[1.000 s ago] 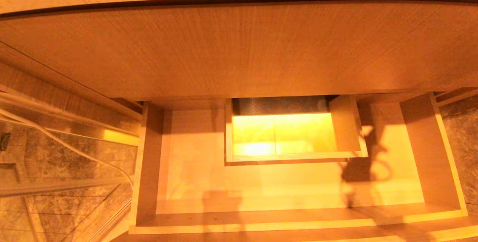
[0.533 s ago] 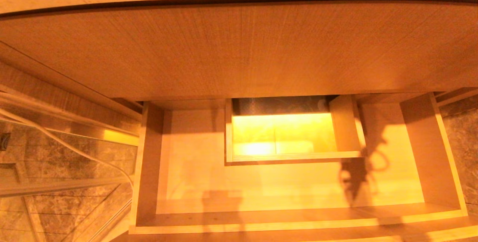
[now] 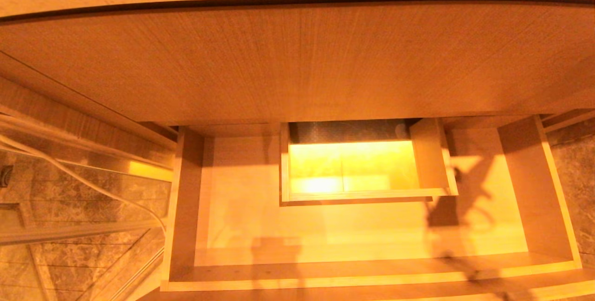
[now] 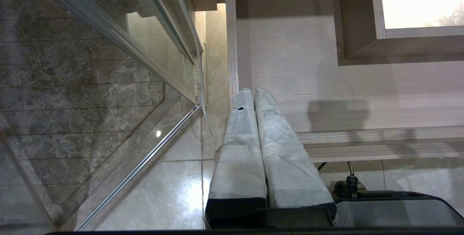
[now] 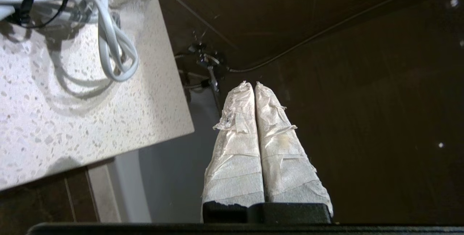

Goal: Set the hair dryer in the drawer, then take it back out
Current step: Pick up the hairdryer

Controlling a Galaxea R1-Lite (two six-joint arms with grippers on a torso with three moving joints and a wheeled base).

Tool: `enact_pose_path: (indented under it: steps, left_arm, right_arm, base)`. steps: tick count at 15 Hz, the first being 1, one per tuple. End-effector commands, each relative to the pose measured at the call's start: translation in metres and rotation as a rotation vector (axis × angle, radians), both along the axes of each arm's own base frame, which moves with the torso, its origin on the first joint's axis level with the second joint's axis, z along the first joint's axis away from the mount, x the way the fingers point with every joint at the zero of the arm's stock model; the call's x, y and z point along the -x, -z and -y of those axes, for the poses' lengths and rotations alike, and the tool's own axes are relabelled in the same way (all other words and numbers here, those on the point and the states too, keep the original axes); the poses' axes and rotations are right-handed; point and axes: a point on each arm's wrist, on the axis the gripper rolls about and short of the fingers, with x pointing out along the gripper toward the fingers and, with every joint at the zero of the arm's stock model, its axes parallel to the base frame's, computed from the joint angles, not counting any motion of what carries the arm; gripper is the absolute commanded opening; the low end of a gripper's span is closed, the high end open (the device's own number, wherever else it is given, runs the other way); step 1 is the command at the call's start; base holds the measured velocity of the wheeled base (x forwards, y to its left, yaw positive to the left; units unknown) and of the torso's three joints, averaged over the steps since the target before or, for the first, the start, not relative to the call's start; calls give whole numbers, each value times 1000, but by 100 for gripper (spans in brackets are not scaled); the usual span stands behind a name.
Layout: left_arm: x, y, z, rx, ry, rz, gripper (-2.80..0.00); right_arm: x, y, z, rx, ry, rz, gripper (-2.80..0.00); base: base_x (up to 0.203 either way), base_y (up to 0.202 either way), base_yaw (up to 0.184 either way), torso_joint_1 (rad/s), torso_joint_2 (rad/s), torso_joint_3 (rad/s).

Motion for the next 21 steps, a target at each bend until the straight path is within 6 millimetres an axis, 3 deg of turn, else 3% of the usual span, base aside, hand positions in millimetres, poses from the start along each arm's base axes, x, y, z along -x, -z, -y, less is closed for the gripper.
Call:
enact_pose_path:
  steps: [1, 8, 11, 17, 21]
  left_arm:
    - [0, 0, 0, 0, 0, 0, -280]
    - [0, 0, 0, 0, 0, 0, -280]
    - [0, 0, 0, 0, 0, 0, -280]
    - [0, 0, 0, 0, 0, 0, -280]
    - [0, 0, 0, 0, 0, 0, -280]
  right_arm:
    - [23, 2, 2, -83, 7, 13, -280]
    - [43, 15, 15, -530, 31, -63, -280]
    - [68, 21, 34, -558, -68, -64, -280]
    - [99, 63, 66, -537, -172, -120, -280]
    - [92, 81, 66, -510, -194, -164, -280]
  base:
    - [0, 0, 0, 0, 0, 0]
    - [0, 0, 0, 0, 0, 0]
    - [0, 0, 0, 0, 0, 0]
    - [0, 0, 0, 0, 0, 0]
    - [0, 0, 0, 0, 0, 0]
